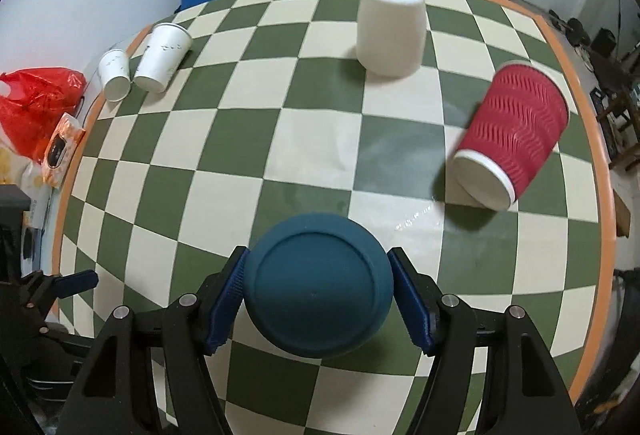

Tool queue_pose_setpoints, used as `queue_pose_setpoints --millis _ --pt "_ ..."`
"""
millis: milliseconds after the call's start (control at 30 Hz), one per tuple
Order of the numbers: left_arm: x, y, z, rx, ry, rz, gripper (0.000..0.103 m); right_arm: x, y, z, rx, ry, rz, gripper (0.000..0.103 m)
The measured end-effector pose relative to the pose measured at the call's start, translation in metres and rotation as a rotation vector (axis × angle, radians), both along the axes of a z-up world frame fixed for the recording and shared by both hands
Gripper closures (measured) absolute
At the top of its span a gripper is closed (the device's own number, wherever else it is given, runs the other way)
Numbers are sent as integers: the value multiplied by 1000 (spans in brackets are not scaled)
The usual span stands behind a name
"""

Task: Flip cup upside down
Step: 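Lower the inverted teal mug onto the table with the right gripper, then open the right gripper and withdraw it from the mug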

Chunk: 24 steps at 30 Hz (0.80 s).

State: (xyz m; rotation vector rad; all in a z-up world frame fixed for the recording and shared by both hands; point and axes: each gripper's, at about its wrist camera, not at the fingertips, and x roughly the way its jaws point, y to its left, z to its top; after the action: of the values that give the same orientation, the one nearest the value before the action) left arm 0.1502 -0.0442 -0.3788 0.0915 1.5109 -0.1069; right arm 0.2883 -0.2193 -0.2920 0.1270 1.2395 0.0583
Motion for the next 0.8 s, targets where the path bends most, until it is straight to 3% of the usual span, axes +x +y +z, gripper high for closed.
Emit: queue_pose_setpoints --millis 633,700,800 --pt "-2 -11 12 -4 -25 -12 1 -65 2 -16 -25 67 -13 30" --pt "-2 -12 17 -4 -33 -16 1 -69 1 -10 -28 60 -28 19" --pt "-2 -14 28 -1 -53 -26 1 -80 -2 0 -48 48 -53 15"
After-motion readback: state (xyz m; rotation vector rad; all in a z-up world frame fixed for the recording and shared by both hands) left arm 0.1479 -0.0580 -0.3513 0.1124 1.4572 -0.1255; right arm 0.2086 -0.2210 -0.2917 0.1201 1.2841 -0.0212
